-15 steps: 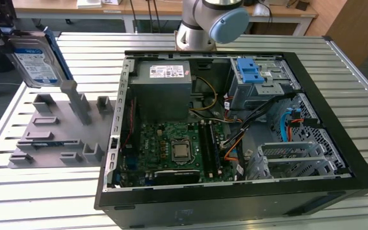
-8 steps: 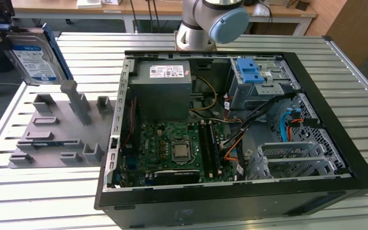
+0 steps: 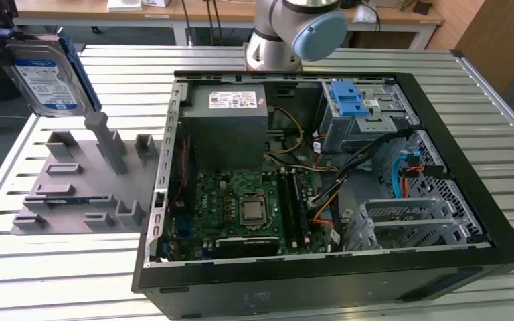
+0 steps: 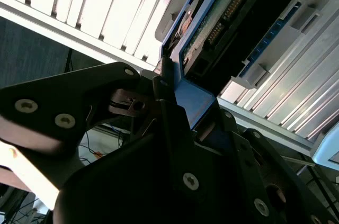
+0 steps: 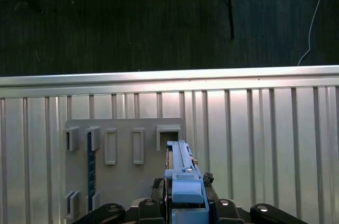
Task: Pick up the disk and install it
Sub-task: 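Pick up the disk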
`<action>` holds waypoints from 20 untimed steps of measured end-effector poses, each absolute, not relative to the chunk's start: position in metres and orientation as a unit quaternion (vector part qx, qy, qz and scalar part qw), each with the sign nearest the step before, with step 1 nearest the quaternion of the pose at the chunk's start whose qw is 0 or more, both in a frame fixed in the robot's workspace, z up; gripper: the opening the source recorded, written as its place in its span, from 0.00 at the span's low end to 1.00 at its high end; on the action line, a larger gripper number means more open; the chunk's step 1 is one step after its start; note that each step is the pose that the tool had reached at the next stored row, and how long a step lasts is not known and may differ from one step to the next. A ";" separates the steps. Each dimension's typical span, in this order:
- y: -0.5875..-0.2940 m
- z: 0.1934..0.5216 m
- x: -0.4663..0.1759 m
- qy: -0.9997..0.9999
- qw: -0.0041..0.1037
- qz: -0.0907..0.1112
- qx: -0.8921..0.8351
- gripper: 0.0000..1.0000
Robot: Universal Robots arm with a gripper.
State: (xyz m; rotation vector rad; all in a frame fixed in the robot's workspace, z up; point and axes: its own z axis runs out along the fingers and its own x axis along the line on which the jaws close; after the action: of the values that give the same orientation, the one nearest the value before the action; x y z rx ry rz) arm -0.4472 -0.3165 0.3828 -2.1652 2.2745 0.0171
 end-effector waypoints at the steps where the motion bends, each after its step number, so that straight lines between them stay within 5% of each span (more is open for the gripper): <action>1: -0.316 0.384 -0.447 0.724 0.001 0.005 -0.689 0.37; 20: -0.314 0.400 -0.447 0.724 0.000 0.005 -0.689 0.37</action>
State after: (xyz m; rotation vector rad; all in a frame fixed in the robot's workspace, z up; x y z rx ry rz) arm -0.4472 -0.3142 0.4002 -2.1661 2.2754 0.0151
